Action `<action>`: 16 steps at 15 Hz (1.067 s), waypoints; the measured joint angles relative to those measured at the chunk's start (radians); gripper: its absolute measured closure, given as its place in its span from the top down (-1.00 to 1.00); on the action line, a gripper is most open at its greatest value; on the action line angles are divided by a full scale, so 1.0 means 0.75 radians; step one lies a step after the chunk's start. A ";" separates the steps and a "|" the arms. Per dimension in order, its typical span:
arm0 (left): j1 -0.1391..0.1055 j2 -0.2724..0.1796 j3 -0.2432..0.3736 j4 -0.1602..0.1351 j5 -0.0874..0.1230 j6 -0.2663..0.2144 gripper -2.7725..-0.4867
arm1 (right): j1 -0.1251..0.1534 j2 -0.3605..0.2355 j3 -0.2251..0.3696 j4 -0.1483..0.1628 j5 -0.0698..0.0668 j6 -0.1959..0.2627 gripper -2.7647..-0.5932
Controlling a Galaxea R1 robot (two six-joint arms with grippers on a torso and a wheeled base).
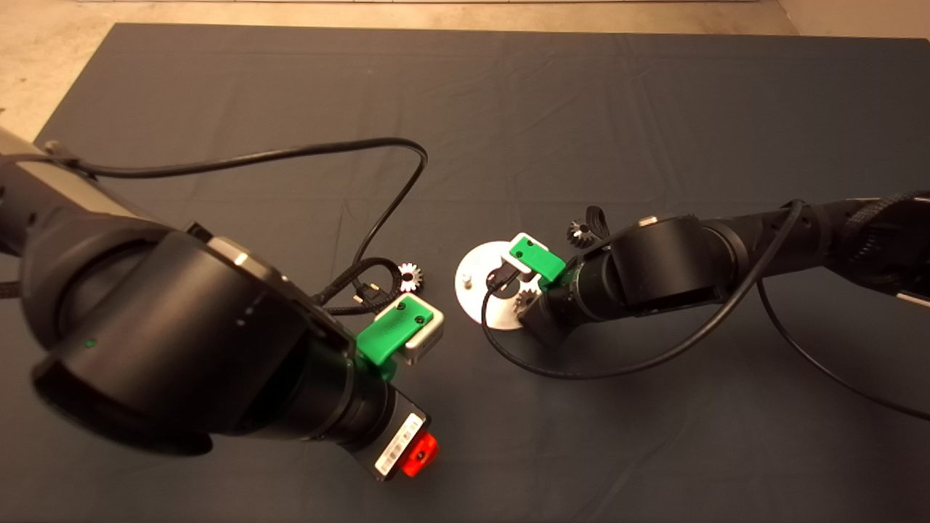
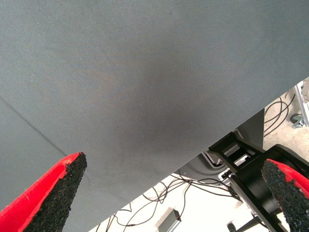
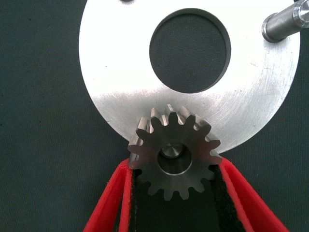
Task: Install three planetary gears onto the carrier pins
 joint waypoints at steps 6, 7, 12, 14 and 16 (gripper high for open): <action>0.000 0.000 0.000 0.000 0.000 0.000 0.89 | 0.000 0.000 0.000 0.000 0.000 0.000 -0.67; 0.000 0.000 0.000 0.000 0.000 0.000 0.89 | 0.000 0.000 0.000 0.000 0.000 0.000 -0.62; 0.000 0.000 0.000 0.000 0.000 0.000 0.89 | 0.000 0.001 0.000 0.000 0.001 -0.003 -0.42; 0.000 0.000 0.000 0.000 0.000 0.000 0.89 | 0.000 0.000 0.000 0.000 0.001 -0.004 -0.36; 0.000 0.000 0.000 0.000 0.000 0.000 0.89 | 0.000 0.001 0.000 0.000 0.001 -0.004 -0.36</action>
